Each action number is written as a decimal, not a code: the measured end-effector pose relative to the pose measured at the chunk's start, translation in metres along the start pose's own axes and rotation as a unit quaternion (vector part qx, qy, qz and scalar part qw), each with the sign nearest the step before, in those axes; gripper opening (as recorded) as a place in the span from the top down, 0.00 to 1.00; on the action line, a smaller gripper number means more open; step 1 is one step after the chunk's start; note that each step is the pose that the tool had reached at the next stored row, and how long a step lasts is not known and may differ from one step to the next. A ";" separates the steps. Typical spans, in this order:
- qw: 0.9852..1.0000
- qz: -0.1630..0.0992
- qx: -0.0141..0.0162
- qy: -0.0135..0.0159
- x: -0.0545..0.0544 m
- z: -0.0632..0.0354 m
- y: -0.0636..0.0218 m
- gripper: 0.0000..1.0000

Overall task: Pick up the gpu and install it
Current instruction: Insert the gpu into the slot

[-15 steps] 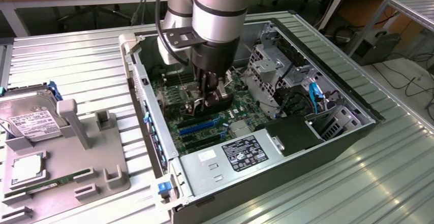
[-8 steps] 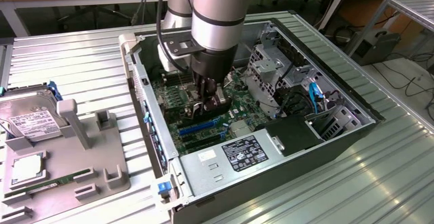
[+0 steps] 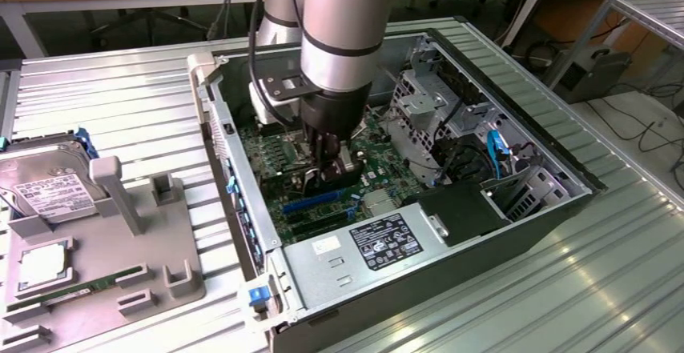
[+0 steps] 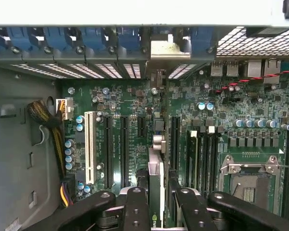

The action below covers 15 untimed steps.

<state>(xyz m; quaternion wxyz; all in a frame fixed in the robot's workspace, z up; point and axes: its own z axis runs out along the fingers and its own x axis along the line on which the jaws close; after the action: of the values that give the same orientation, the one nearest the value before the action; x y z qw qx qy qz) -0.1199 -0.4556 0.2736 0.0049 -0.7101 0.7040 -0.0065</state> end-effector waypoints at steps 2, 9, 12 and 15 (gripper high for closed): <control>1.000 0.000 0.000 0.000 0.000 0.0030 0.0000 0.74; 1.000 -0.002 0.000 -0.001 0.000 0.0119 0.0004 0.74; 1.000 -0.008 0.000 -0.001 0.000 0.0132 0.0018 0.74; 1.000 -0.009 0.000 -0.001 0.000 0.0150 0.0024 0.74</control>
<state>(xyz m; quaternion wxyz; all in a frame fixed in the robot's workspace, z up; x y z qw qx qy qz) -0.1221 -0.4556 0.2585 0.0057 -0.7166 0.6974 -0.0062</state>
